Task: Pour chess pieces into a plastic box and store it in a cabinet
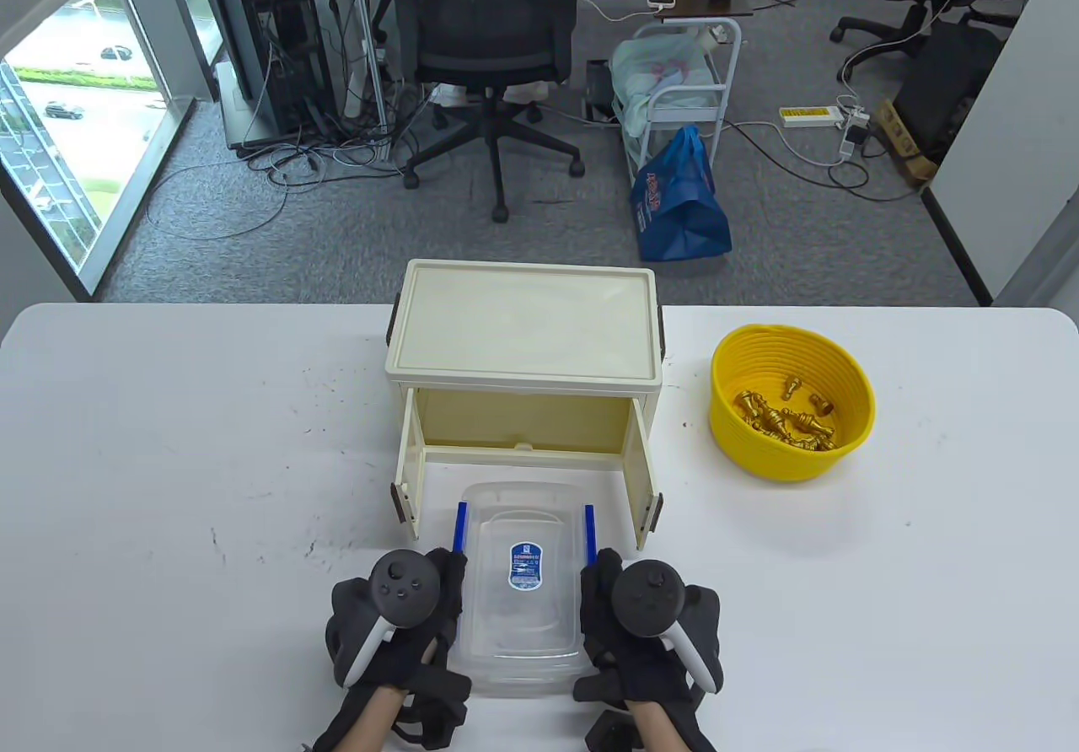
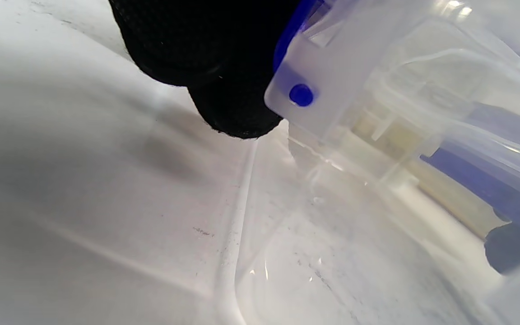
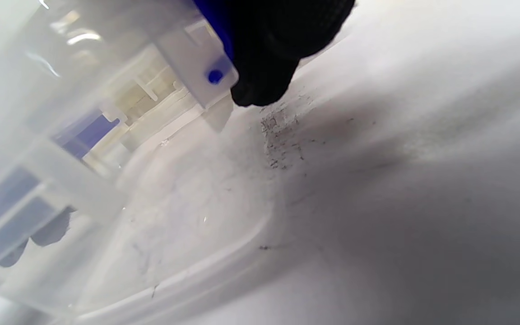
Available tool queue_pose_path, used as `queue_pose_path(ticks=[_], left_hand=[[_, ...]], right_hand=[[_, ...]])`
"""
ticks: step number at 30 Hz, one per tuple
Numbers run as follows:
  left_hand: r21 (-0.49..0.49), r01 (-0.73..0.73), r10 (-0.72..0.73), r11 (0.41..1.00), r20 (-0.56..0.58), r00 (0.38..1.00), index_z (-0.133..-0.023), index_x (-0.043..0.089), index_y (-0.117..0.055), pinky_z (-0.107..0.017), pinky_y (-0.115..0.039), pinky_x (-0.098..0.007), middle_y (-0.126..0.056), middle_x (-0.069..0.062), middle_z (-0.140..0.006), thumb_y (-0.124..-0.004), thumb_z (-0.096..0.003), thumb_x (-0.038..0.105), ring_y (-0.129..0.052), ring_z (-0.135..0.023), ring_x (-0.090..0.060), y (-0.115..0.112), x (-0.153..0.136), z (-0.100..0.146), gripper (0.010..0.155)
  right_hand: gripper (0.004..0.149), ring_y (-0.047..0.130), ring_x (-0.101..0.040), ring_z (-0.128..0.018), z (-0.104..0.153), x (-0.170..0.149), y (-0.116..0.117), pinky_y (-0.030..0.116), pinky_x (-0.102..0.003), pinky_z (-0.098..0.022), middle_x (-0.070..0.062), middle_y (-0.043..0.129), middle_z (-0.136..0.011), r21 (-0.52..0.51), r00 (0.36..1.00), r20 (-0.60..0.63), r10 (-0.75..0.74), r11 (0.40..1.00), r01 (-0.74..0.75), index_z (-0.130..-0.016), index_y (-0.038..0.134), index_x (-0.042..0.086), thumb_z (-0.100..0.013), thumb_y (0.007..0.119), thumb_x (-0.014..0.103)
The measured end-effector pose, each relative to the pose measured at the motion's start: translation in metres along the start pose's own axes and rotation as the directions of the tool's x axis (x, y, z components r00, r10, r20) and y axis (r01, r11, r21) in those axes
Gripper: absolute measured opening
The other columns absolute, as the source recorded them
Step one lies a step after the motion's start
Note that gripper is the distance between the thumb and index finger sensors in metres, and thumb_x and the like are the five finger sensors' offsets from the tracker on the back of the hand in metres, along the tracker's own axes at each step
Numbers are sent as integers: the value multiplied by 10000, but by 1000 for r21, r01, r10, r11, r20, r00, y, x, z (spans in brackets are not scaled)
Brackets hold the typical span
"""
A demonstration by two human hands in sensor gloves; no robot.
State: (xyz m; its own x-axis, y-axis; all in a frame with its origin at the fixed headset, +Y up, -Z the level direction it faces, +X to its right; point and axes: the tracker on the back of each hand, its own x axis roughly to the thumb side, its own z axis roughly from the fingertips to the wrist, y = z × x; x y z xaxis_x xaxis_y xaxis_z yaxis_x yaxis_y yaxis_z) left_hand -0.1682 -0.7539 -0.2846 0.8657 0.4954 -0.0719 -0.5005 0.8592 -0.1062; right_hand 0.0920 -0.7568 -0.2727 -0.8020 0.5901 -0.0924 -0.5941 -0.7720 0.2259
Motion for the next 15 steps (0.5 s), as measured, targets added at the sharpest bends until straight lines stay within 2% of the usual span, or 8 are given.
queue_pose_path(ticks=[1,7,8,9,10,11,13,15], left_hand=[[28,3,-4,1000,3,1000,-1039,-21,-760,-422,-909,-336,-971,-164,-788,-538,-736,359,-1049,-543,-195,0,0,0,535],[35,-4,4,999,-1,1000,-1023,-26,-772,-411,-912,-336,-977,-166,-770,-540,-732,346,-1053,-529,-193,-1,0,0,526],[46,2,1,999,-63,998,-1013,-14,-777,-408,-921,-317,-988,-140,-758,-536,-730,344,-1063,-520,-165,0,-5,-1,516],[23,-57,58,998,-28,998,-1010,-14,-778,-403,-925,-313,-990,-137,-753,-530,-733,337,-1065,-518,-157,-3,-10,-2,511],[-1,-146,146,989,-54,988,-1012,-13,-775,-409,-920,-321,-987,-138,-758,-534,-732,340,-1062,-525,-165,-3,-15,-3,510],[0,-146,145,989,-60,988,-1013,-11,-778,-412,-918,-326,-988,-136,-762,-536,-733,343,-1062,-532,-167,-4,-17,-5,512],[11,-102,102,995,-56,993,-1010,-1,-782,-409,-920,-320,-991,-126,-759,-538,-731,346,-1063,-531,-156,-3,-15,-5,508],[10,-94,95,996,-59,994,-1016,11,-780,-411,-920,-318,-990,-117,-770,-537,-732,359,-1064,-540,-151,-3,-16,-6,511]], right_hand=[[538,980,-232,-488,1,1,0,799,-297,-365,-185,870,-827,-17,1000,-4,6,1000,-6,-1045,559,-51,-679,561,344],[529,989,-222,-479,2,2,2,805,-292,-361,-174,884,-812,-50,1000,-21,18,999,-19,-1027,588,-51,-675,572,344],[528,992,-217,-478,3,2,1,808,-289,-361,-166,888,-809,-63,999,-40,29,998,-31,-1023,593,-48,-672,572,346],[528,993,-216,-481,3,0,2,808,-290,-363,-166,887,-811,-60,999,-29,20,998,-22,-1024,592,-49,-675,571,346],[527,997,-217,-477,3,-1,3,811,-292,-359,-165,892,-806,-71,999,-41,-3,997,0,-1022,599,-51,-671,578,342],[522,1012,-191,-471,2,-6,2,824,-280,-353,-138,910,-791,-76,998,-57,-16,997,11,-1007,624,-41,-663,581,349],[517,1009,-207,-507,0,-14,2,820,-302,-375,-144,908,-801,-42,990,-54,-133,990,131,-1009,630,-41,-667,592,344],[516,1007,-220,-524,-1,-16,0,819,-316,-381,-146,907,-812,-34,988,-55,-147,989,145,-1015,633,-34,-663,593,341]])
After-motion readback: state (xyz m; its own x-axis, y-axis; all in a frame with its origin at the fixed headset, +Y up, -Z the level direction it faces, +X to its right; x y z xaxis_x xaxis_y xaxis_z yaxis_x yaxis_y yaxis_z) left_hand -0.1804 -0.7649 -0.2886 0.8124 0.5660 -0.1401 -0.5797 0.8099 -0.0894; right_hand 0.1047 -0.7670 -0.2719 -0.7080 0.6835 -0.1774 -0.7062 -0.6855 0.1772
